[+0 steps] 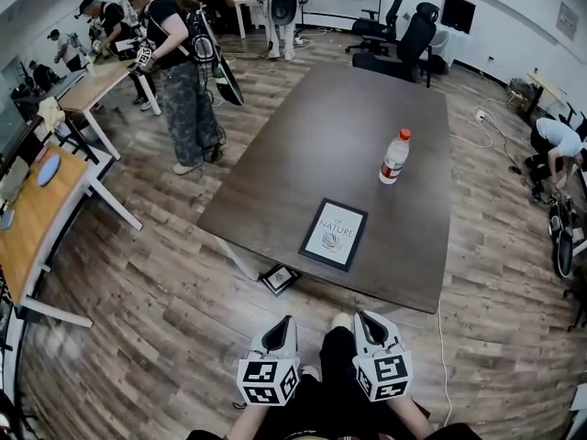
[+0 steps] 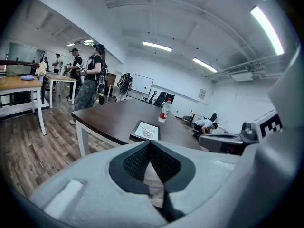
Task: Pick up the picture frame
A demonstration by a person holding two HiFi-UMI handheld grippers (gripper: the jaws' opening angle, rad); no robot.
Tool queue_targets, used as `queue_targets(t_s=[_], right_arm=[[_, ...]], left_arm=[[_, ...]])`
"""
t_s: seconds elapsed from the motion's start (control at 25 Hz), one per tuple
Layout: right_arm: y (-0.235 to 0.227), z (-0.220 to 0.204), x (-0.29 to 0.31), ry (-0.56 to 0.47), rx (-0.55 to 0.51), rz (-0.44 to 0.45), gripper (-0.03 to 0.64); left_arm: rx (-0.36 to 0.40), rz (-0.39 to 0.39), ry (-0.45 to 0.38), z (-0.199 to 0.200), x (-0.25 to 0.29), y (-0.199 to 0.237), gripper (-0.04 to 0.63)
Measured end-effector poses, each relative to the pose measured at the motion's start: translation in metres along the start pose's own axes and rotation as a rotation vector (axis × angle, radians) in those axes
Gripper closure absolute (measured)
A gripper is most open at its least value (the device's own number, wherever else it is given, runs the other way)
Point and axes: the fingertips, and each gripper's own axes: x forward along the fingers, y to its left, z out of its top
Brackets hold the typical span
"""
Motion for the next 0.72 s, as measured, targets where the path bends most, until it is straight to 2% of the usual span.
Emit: queue_targets(t_s=[0.08,0.24,0.52,0.72], right_arm=[[-0.008,0.005,0.012,0.000,-0.012,0.007,0.611],[-0.035,0.015,0.036,-0.003,0.032,0.009,0.611],[-0.086,0.039,0.084,0.011,0.024,0.039,0.611],[-0.113,0.047,0.110,0.024,0.003,0.070,0.611]], left_arm=[[-0.007,0.009,0.007,0.004,0.013,0.002,0.588],[-0.018,0.005,0.005,0.017,0.043,-0.002,0.588],[-0.027,0.062,0.028,0.044,0.105,0.000,0.588],[-0.050,0.069,0.116,0.042,0.146,-0.006,0.588]])
